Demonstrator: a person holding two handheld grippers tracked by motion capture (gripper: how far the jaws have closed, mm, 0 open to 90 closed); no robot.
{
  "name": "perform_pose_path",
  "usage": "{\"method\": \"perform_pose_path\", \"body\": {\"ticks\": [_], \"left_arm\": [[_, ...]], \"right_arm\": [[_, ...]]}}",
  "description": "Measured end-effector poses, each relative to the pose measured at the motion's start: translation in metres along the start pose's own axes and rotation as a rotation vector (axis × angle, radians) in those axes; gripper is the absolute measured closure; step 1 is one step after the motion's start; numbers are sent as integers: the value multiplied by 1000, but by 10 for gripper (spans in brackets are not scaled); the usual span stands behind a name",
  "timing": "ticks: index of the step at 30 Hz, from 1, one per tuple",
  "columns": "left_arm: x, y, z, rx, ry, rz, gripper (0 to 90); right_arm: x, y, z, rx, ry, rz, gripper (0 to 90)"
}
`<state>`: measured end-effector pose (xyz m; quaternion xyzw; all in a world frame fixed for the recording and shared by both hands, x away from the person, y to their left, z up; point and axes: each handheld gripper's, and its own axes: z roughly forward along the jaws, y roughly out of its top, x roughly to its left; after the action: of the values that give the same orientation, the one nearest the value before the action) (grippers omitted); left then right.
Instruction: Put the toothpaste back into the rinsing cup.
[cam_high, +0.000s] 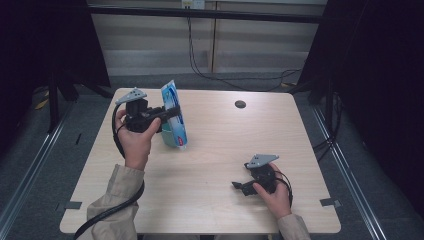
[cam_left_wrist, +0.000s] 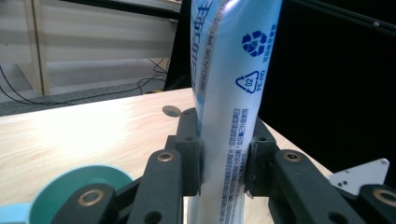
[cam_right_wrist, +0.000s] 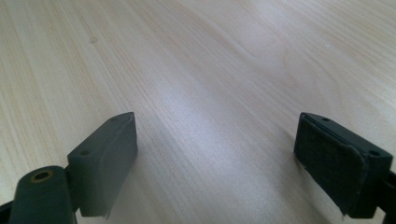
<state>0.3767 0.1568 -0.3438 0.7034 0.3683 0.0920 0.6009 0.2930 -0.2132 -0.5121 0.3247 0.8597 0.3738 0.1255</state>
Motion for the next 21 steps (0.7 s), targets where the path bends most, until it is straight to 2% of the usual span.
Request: {"method": "perform_pose_path", "body": {"ticks": [10,21], "left_arm": [[4,8,0,-12,31,18,723],[11,12,3,-24,54,2,723]], "right_arm": [[0,0,0,0,0,0,130],[0,0,0,0,0,0,130]]}}
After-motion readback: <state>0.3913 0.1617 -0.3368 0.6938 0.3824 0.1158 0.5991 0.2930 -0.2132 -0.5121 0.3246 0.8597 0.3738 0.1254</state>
